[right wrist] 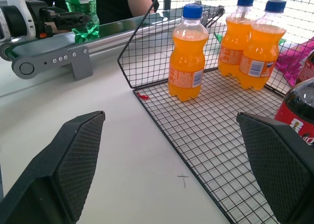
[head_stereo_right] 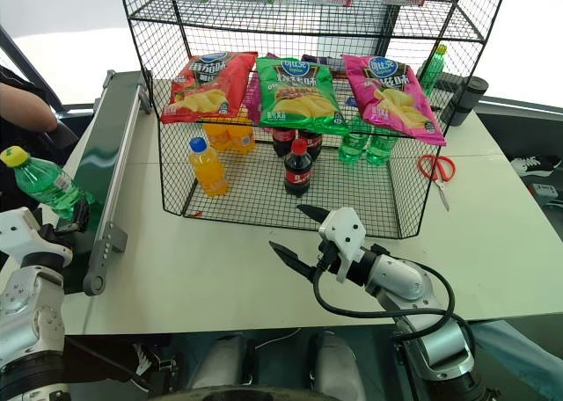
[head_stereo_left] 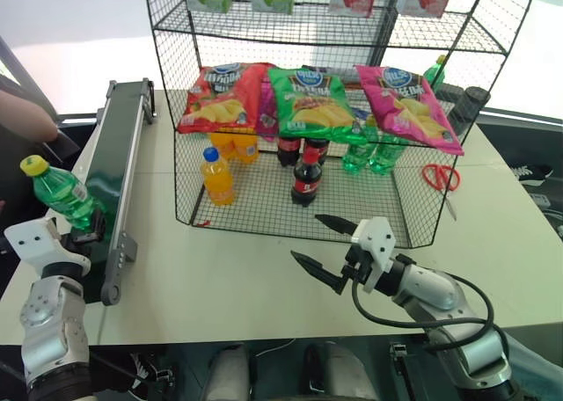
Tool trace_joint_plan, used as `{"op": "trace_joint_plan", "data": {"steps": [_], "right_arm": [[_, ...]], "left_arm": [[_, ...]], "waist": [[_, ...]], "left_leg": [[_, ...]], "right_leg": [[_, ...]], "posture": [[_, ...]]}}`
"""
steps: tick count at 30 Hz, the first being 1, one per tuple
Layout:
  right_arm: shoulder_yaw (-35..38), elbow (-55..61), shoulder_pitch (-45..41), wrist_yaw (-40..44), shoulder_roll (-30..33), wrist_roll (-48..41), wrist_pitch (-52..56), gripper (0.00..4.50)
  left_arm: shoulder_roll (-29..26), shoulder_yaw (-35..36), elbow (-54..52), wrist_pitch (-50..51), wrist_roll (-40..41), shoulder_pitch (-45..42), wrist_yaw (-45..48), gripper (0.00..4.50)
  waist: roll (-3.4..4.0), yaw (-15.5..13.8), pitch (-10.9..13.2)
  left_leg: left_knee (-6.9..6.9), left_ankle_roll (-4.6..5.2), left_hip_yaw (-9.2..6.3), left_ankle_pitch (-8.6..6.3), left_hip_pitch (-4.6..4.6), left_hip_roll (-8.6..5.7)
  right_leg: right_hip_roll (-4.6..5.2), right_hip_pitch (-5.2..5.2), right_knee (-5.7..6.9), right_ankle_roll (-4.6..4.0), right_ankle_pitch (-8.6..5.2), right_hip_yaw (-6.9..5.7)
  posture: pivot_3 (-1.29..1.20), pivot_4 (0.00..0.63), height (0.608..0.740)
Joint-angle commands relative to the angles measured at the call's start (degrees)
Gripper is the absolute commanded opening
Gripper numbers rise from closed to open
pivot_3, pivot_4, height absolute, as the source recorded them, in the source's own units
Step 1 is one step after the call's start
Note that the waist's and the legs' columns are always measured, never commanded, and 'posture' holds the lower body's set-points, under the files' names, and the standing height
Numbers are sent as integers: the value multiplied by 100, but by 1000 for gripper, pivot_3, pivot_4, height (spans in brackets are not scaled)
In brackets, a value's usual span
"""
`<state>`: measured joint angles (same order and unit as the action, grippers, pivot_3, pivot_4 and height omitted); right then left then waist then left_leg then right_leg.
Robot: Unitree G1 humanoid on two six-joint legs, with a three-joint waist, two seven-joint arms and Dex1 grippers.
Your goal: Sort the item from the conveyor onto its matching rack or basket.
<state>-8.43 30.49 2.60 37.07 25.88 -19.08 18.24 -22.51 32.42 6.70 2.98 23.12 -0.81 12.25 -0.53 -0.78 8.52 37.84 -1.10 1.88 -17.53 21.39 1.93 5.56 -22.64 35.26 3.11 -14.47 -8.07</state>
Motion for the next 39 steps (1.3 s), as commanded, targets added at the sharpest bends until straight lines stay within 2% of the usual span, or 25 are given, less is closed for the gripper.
{"op": "trace_joint_plan", "data": {"steps": [1, 2, 3, 5, 7, 12, 16, 21, 25, 32, 39], "right_arm": [[13, 150, -75, 17, -39, -88, -47, 4479], [14, 146, -76, 19, -39, -91, -47, 4479], [14, 140, -78, 22, -39, -93, -49, 4495], [14, 130, -81, 25, -38, -96, -53, 4500], [15, 115, -85, 28, -37, -98, -59, 4500], [37, 104, -71, 29, -27, -98, -72, 4500], [80, 83, -75, 39, -11, -106, -85, 4500], [199, -49, -182, 146, 66, -124, -127, 4500], [266, 0, -388, 295, 98, -357, 47, 4500], [165, 157, -886, 197, -68, -682, 459, 4500], [136, 285, -712, 21, -119, -600, 440, 4500]], "left_arm": [[-71, 127, -89, -144, 39, -52, 2, 4500], [-70, 128, -90, -193, 13, -51, -6, 4500], [-60, 136, -94, -207, 12, -52, -22, 4254], [-52, 142, -98, -211, 7, -50, -52, 3645], [-66, 126, -98, -190, -10, -44, -67, 2769], [-102, 81, -547, -55, 310, 17, 258, 2769], [-400, -325, -1265, 195, 334, 265, 903, 2769], [-770, -1096, -2210, 734, 549, 408, 1789, 2769], [-951, -2041, -2674, 981, 420, 303, 2418, 2769], [-557, -3706, -2191, 751, -60, -654, 3307, 2769], [28, -4399, -1365, 304, -373, -1542, 3879, 2769]], "waist": [[0, 0, 0], [0, 0, 0], [0, 0, 0], [0, 0, 0], [0, -3, 1], [-1, -6, 2], [-19, -5, 20], [-17, -4, 29], [-4, -1, 37], [13, -4, 46], [7, -1, 43]], "left_leg": [[0, 0, 0, 0, 0, 0], [0, 0, 0, 0, 0, 0], [0, 0, 0, 0, 0, 0], [-1, 0, 0, 0, 0, 0], [-1, 0, 0, 0, 0, 0], [-2, 0, -1, 0, 1, 0], [-5, 0, -1, 0, 6, 0], [-8, -1, -2, 0, 9, -2], [-9, -1, 1, 0, 8, -3], [-23, 0, 0, 2, 5, 0], [-34, 1, 2, 2, 4, -6]], "right_leg": [[0, 0, 0, 0, 0, 0], [0, 0, 0, 0, 0, 0], [0, 0, 0, 0, 0, 0], [0, -1, 0, 0, 0, 0], [0, -1, 0, 0, 0, 0], [1, -1, -1, 0, 0, -2], [1, -6, -5, 0, 0, -2], [3, -10, -14, -3, -2, -1], [2, -6, -15, -10, -5, 0], [-25, -10, -8, -3, -1, 0], [-27, -9, -10, 0, 0, -2]], "posture": [[0, 150, 735], [0, 150, 735], [0, 150, 735], [0, 150, 735], [0, 150, 735], [0, 150, 735], [0, 150, 735], [0, 150, 735], [0, 150, 735], [0, 150, 735], [0, 150, 735]]}}
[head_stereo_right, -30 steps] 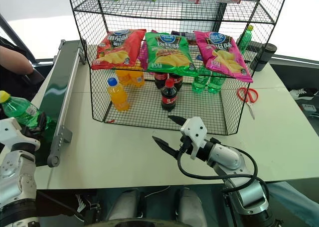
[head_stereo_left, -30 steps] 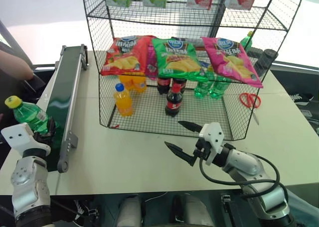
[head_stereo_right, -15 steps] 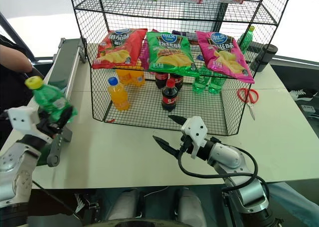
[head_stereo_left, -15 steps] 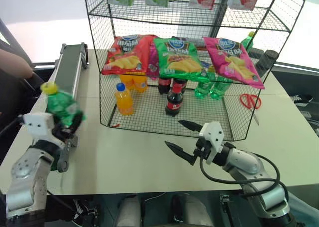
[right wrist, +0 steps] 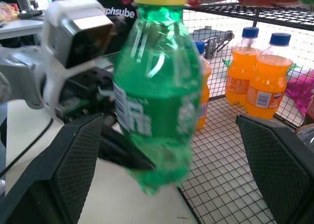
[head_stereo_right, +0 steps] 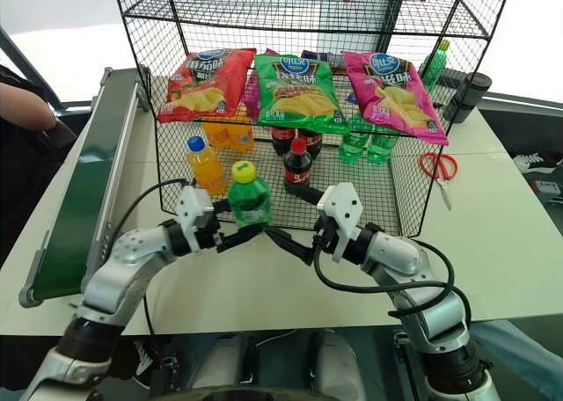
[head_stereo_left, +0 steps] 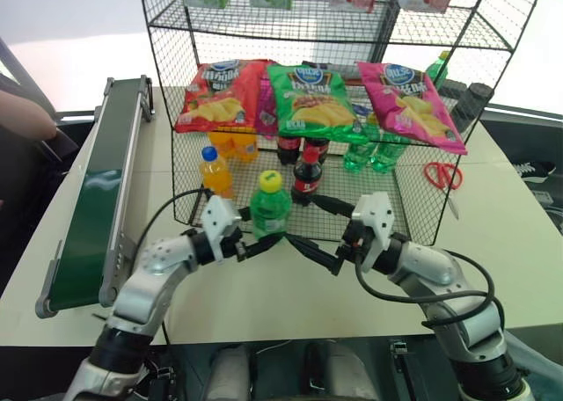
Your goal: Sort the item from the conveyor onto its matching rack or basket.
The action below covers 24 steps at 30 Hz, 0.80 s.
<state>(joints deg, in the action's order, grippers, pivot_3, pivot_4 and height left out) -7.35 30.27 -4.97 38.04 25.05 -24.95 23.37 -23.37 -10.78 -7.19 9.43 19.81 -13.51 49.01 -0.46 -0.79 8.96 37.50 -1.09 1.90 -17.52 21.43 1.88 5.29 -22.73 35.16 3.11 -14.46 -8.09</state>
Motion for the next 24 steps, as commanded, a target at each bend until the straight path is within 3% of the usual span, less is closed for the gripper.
{"op": "trace_joint_plan", "data": {"steps": [1, 17, 22, 24], "right_arm": [[23, 342, 68, -102, -38, -16, -72, 4500], [-61, 345, 166, -305, -118, 2, -110, 4500], [-92, 327, 158, -301, -155, -6, -101, 2969], [-101, 306, 132, -316, -177, 41, -122, 2969]], "left_arm": [[170, -130, 128, -405, -86, -358, 271, 2769], [543, -349, 569, -728, -314, -835, 793, 2769], [512, -331, 447, -637, -312, -737, 766, 2730], [494, -319, 421, -512, -245, -701, 793, 2730]], "waist": [[0, 2, 0], [0, 0, 0], [0, 0, 0], [0, 0, 0]], "left_leg": [[-2, 0, 0, 0, 0, -1], [-4, 0, -1, 1, -5, -1], [-2, 0, -2, 1, -6, -1], [-2, 0, -2, 1, -6, -1]], "right_leg": [[0, -1, 0, 0, 0, 0], [-3, 2, 3, 1, 0, -1], [-3, 4, 4, 1, 0, -1], [-3, 4, 4, 1, 0, -1]], "posture": [[0, 150, 735], [0, 150, 735], [0, 150, 735], [0, 150, 735]]}}
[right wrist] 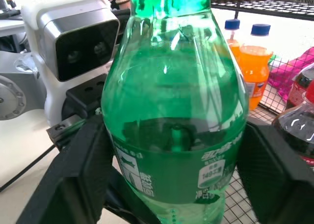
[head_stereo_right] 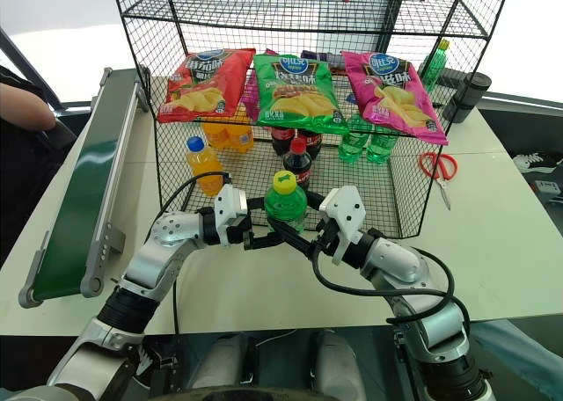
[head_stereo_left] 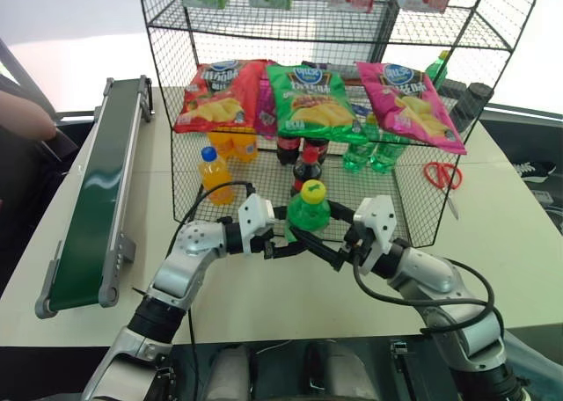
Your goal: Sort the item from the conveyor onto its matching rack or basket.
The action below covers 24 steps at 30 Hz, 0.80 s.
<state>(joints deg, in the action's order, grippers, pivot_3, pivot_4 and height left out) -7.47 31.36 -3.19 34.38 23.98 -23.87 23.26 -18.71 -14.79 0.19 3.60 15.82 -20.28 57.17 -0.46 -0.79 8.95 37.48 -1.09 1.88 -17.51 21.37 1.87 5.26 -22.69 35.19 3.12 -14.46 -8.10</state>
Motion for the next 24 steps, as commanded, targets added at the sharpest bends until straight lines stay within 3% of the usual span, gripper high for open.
{"op": "trace_joint_plan", "data": {"steps": [1, 3, 10, 15, 24], "right_arm": [[-90, 190, -56, 45, -82, -49, -116, 2969], [-94, 192, -59, 37, -97, -32, -118, 2969], [185, -10, 9, -379, -225, 296, -356, 2969], [839, -513, 244, -783, -185, 615, -699, 2969], [1619, -1993, -114, -1573, -559, 977, -1491, 2969]], "left_arm": [[17, 87, -326, 96, 167, -10, -16, 3712], [0, 94, -349, 100, 161, 11, -21, 4443], [-300, 260, -264, 64, -18, 338, -232, 4443], [-477, 631, -157, -163, -163, 838, -658, 4443], [-461, 820, -991, 72, 42, 1311, -985, 4443]], "waist": [[0, 0, 0], [0, 0, 0], [0, 2, 0], [1, -5, -1], [7, 12, -2]], "left_leg": [[0, 0, 0, 0, 0, 0], [0, 0, 0, 0, 0, 0], [0, 0, 0, 0, -3, 0], [3, 0, 0, 0, -3, 0], [5, -1, 3, 1, -5, 0]], "right_leg": [[0, 0, 0, 0, 0, 0], [0, 0, 0, 0, 0, 0], [-1, 1, 3, 0, 0, 0], [3, 3, 4, 0, 0, 1], [7, 2, 11, 0, 1, 7]], "posture": [[0, 150, 735], [0, 150, 735], [0, 150, 735], [0, 150, 735], [0, 150, 735]]}}
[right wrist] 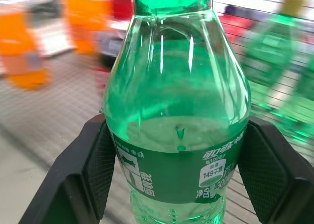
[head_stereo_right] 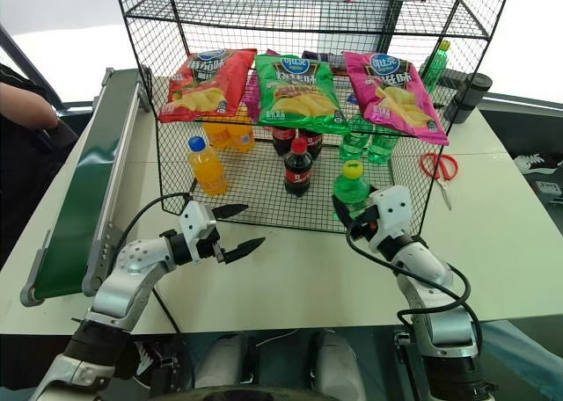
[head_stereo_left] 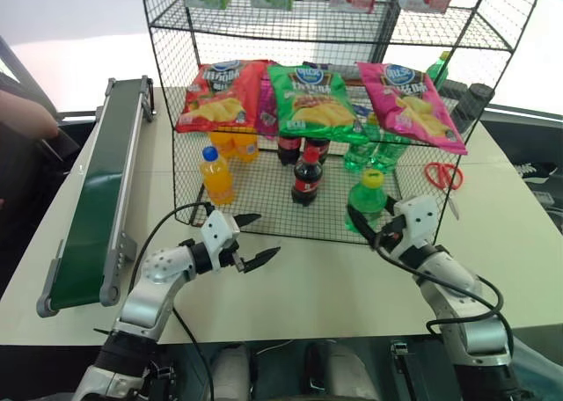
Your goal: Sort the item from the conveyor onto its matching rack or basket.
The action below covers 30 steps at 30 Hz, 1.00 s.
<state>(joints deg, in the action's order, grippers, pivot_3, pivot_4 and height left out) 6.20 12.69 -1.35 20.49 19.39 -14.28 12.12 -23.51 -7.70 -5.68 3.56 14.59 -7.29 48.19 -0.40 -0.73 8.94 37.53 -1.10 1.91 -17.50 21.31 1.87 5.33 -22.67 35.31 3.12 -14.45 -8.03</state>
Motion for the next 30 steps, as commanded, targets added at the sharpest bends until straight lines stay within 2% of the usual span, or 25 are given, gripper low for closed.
{"op": "trace_joint_plan", "data": {"steps": [1, 12, 21, 24, 30], "right_arm": [[310, -311, -391, -259, -138, 35, -438, 2969], [488, -2543, -1442, -371, -303, 173, -1290, 2969], [615, -3124, -1720, -263, -438, -27, -1495, 2969], [612, -3068, -1696, -221, -449, -61, -1485, 4368], [574, -2680, -1453, -256, -283, 119, -1495, 4441]], "left_arm": [[25, 109, -472, 126, 186, 27, -112, 4443], [67, 19, -708, 348, 207, -21, -188, 4443], [60, 8, -689, 341, 193, -59, -187, 4443], [58, 6, -659, 337, 189, -84, -176, 4500], [60, 3, -621, 352, 185, -96, -176, 4500]], "waist": [[3, 10, -1], [11, 9, -3], [14, 10, -5], [14, 11, -5], [20, 9, -9]], "left_leg": [[0, 0, 1, 0, -2, 0], [2, -2, 8, 2, -4, 0], [4, -4, 11, 3, -7, 1], [5, -4, 12, 3, -8, 2], [8, -4, 11, 3, -9, 2]], "right_leg": [[-1, 0, 2, 0, 0, 2], [-4, 0, 9, -1, 0, 5], [-3, 3, 11, -1, 1, 8], [-2, 4, 12, -1, 1, 9], [-2, 5, 16, -1, 1, 9]], "posture": [[0, 150, 735], [0, 150, 735], [0, 150, 735], [0, 150, 735], [0, 150, 735]]}}
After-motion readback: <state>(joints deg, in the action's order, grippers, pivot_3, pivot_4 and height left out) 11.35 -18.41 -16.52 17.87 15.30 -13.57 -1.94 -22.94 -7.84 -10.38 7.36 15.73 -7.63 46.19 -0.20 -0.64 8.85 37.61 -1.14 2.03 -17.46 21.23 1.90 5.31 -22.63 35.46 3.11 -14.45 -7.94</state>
